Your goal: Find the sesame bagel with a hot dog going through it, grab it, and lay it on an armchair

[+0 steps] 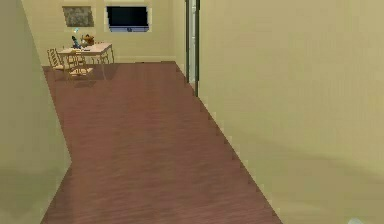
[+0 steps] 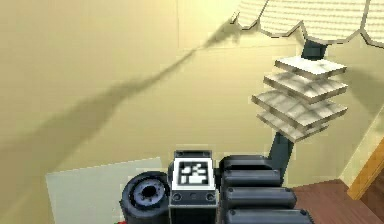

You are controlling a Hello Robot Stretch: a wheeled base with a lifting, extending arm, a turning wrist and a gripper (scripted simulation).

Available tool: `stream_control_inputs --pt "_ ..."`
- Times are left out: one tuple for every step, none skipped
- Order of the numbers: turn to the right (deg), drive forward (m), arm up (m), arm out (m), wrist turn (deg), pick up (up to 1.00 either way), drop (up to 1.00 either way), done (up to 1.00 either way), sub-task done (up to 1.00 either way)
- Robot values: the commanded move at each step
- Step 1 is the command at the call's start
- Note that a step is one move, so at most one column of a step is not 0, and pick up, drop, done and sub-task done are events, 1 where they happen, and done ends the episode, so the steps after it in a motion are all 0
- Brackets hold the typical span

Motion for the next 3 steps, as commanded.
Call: stream_control_inputs --pt "0.0 0.00 0.00 0.22 0.0 0.00 0.00 0.00 0.00" --pt "0.0 0.00 0.00 0.00 39.0 0.00 0.00 0.00 0.00" --pt "0.0 0.00 -0.50 0.00 0.0 0.00 0.00 0.00 0.00"
